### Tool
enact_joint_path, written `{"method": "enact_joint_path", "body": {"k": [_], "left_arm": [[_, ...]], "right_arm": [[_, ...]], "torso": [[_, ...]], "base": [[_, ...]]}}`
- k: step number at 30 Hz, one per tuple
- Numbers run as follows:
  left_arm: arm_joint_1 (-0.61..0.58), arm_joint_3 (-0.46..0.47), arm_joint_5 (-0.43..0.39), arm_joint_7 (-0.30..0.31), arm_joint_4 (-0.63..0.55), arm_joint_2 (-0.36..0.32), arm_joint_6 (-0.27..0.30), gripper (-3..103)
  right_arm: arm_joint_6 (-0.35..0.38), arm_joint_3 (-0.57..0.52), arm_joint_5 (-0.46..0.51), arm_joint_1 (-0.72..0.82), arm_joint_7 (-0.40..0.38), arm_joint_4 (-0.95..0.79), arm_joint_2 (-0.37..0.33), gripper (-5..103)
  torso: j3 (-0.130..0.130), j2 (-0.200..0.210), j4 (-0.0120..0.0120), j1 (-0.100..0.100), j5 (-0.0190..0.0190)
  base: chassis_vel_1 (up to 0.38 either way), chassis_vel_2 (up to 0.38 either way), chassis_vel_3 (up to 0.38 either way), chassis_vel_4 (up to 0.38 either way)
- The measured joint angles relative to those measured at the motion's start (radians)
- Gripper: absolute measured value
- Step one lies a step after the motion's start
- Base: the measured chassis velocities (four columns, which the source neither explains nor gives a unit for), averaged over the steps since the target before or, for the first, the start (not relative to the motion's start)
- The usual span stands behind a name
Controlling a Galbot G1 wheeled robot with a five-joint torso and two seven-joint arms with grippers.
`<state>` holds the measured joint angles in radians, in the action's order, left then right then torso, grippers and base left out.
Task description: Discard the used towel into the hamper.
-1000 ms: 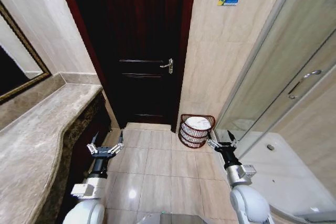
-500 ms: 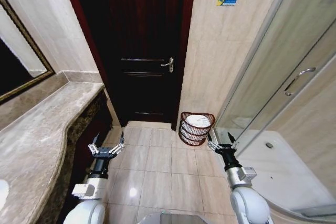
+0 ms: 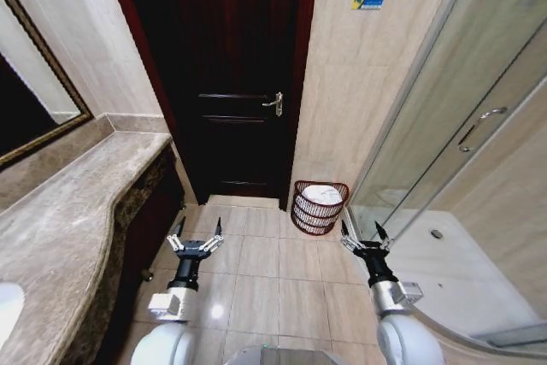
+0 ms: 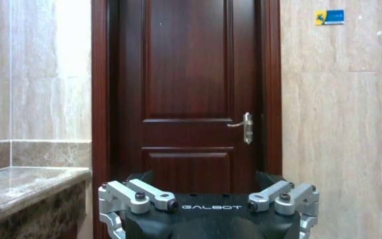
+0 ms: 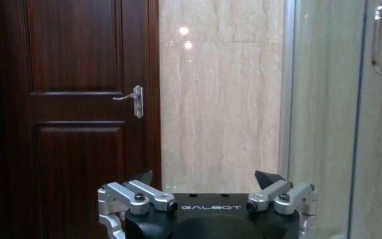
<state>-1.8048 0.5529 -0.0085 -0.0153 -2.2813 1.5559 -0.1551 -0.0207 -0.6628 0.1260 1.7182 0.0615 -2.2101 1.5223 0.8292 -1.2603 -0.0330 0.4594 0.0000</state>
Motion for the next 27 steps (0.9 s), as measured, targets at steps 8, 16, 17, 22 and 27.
{"method": "enact_joint_path", "body": {"k": [8,16,17,22,27], "left_arm": [[-0.012,0.008,0.007,-0.006,-0.002,0.001,-0.008,100],[-0.034,0.052,-0.045,-0.039,-0.012,-0.008,-0.015,100],[-0.038,0.057,-0.048,-0.040,-0.012,-0.009,-0.018,100],[-0.050,0.072,-0.075,-0.040,-0.008,-0.021,-0.027,100],[-0.052,0.078,-0.097,-0.043,-0.006,-0.044,-0.027,100]], "right_arm": [[-0.016,0.000,0.008,0.036,0.001,-0.017,0.000,100],[-0.034,0.014,-0.002,0.067,0.001,-0.036,0.010,100],[-0.034,0.015,-0.004,0.068,0.001,-0.038,0.013,100],[-0.036,0.019,-0.014,0.076,0.001,-0.048,0.023,100],[-0.045,0.024,-0.026,0.086,0.002,-0.050,0.025,100]], "torso": [[0.000,0.000,0.0000,0.000,-0.0001],[0.000,0.000,0.0000,0.000,-0.0001],[0.000,0.000,0.0001,0.000,-0.0002],[0.000,0.000,0.0000,0.000,-0.0001],[0.000,0.000,0.0000,0.000,-0.0001]], "base": [[0.036,-0.037,-0.032,0.026],[0.023,-0.018,-0.026,0.020],[0.044,-0.028,-0.051,0.038],[0.040,-0.038,-0.039,0.035],[0.007,-0.007,-0.009,0.011]]}}
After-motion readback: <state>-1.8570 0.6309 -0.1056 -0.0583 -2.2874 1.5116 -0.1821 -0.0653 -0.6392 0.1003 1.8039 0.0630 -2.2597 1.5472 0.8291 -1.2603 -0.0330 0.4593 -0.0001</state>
